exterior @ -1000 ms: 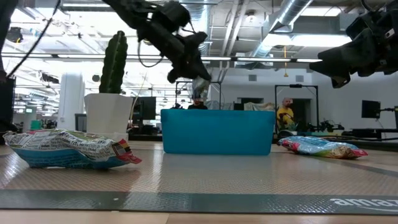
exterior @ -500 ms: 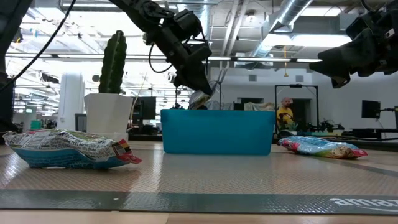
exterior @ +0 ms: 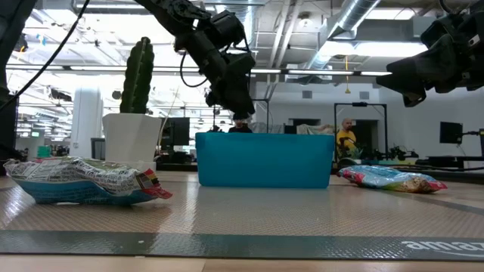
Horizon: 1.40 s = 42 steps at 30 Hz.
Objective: Pick and place Granola Bars by type
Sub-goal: Put the red granola bar into the blue bin
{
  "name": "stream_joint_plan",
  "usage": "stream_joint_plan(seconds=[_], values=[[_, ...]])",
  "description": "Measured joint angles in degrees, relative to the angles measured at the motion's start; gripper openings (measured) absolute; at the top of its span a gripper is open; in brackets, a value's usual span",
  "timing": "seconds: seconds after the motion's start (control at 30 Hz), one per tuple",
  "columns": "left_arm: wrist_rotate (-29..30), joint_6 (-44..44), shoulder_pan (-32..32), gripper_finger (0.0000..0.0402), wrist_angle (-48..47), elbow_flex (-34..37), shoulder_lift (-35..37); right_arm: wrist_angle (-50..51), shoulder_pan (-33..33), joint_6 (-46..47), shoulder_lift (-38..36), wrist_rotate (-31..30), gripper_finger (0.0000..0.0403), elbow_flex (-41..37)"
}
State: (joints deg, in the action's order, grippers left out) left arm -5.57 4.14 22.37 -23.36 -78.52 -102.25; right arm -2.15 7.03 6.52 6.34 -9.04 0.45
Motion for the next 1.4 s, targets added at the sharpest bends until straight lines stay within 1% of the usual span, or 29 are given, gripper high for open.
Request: stream_joint_plan(seconds=[0.13, 0.33, 0.43, 0.53, 0.67, 0.8, 0.9, 1.03, 1.17, 1.4], values=[[0.6, 2.8, -1.1, 0.0151, -4.6, 0.0, 2.9, 0.0, 0.0, 0.0, 0.0, 0.0, 0.0169, 0.0], [5.1, 8.6, -3.0, 0.0144, -15.9, 1.0, 9.6, 0.0, 0.0, 0.0, 0.0, 0.0, 0.0171, 0.0], [6.3, 15.1, -4.1, 0.0144, -15.8, 6.5, 14.9, 0.0, 0.0, 0.0, 0.0, 0.0, 0.0171, 0.0], [6.3, 23.3, -6.0, 0.0143, -13.3, 14.7, 21.6, 0.0, 0.0, 0.0, 0.0, 0.0, 0.0171, 0.0], [7.6, 38.0, -9.6, 0.0143, -12.1, 24.6, 30.3, 0.0, 0.0, 0.0, 0.0, 0.0, 0.0169, 0.0], [9.7, 51.6, -14.9, 0.0143, -14.0, 32.0, 37.7, 0.0, 0.0, 0.0, 0.0, 0.0, 0.0171, 0.0], [12.2, 61.5, -19.3, 0.0143, -18.6, 35.5, 41.5, 0.0, 0.0, 0.0, 0.0, 0.0, 0.0171, 0.0], [14.8, 71.5, -24.1, 0.0143, -28.1, 36.8, 44.0, 0.0, 0.0, 0.0, 0.0, 0.0, 0.0169, 0.0], [15.3, 79.2, -26.6, 0.0143, -35.8, 36.8, 44.5, 0.0, 0.0, 0.0, 0.0, 0.0, 0.0169, 0.0], [15.4, 85.0, -27.2, 0.0143, -37.2, 36.8, 43.4, 0.0, 0.0, 0.0, 0.0, 0.0, 0.017, 0.0]])
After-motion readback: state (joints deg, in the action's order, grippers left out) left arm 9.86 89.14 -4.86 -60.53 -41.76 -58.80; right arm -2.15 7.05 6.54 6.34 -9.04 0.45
